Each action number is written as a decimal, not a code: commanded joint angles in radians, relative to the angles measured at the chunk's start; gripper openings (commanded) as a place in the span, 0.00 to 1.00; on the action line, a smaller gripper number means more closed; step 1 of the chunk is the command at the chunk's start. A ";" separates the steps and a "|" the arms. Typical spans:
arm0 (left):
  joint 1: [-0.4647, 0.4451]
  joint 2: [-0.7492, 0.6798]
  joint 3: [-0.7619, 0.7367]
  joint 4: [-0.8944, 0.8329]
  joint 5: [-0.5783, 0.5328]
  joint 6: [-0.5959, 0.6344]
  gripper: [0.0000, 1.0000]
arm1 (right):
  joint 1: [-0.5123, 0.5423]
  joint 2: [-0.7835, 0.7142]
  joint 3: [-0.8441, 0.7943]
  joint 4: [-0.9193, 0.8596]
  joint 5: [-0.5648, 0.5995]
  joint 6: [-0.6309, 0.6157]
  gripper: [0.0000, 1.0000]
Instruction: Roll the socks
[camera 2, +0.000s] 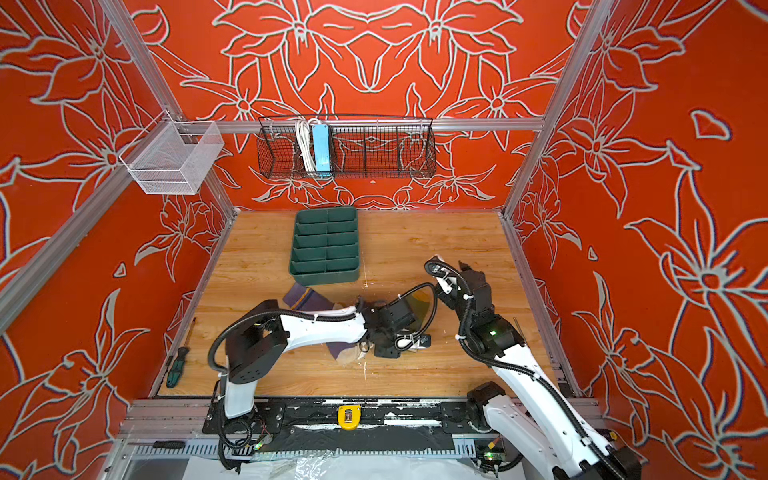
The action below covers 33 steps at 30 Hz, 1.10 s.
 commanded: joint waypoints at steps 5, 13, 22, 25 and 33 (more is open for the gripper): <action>0.140 0.322 0.355 -0.462 0.436 -0.279 0.02 | -0.003 -0.171 0.053 -0.082 -0.327 -0.018 0.65; 0.198 0.445 0.484 -0.508 0.598 -0.373 0.04 | 0.007 -0.197 0.082 -0.657 -0.521 -0.293 0.59; 0.217 0.482 0.551 -0.539 0.602 -0.356 0.05 | 0.202 -0.082 -0.072 -0.696 -0.375 -0.397 0.58; 0.220 0.482 0.546 -0.534 0.606 -0.352 0.05 | 0.263 0.024 -0.120 -0.559 -0.375 -0.393 0.59; 0.221 0.480 0.520 -0.512 0.628 -0.345 0.05 | 0.269 0.300 -0.147 -0.271 -0.345 -0.424 0.59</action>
